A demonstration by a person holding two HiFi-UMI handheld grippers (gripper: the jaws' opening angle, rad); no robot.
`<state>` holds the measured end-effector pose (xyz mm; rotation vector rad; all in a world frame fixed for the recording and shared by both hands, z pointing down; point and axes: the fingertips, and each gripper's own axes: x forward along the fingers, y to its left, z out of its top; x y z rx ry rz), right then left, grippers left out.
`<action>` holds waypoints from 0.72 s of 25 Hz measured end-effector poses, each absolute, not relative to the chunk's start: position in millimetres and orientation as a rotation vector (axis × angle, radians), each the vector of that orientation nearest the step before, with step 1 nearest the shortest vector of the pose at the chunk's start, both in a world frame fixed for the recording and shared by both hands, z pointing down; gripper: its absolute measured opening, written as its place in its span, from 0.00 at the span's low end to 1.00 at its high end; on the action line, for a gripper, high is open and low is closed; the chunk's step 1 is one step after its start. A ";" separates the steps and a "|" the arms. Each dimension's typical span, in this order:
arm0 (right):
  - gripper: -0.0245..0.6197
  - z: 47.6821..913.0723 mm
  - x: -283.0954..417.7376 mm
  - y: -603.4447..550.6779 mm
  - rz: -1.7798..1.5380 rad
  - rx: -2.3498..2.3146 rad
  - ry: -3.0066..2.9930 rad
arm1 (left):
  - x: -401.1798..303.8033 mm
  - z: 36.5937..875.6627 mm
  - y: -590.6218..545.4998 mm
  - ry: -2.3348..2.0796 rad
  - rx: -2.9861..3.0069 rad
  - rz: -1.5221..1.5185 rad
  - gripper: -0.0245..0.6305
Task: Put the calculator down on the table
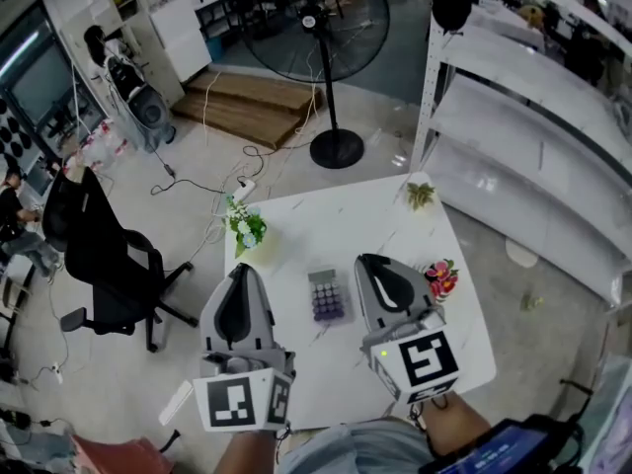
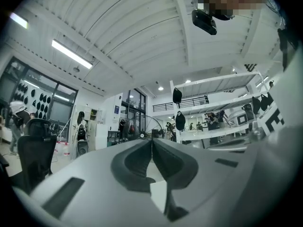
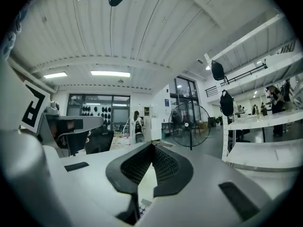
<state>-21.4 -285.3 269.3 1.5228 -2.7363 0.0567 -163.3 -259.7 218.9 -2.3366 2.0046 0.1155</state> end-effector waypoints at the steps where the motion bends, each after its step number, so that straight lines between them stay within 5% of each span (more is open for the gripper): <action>1: 0.06 267.1 -20.6 -283.6 0.045 1.526 -2.741 | -162.1 216.7 -257.8 1.999 -2.334 0.120 0.05; 18: 0.06 262.4 -11.5 -281.8 0.028 1.540 -2.767 | -145.5 216.2 -257.0 1.962 -2.341 0.107 0.05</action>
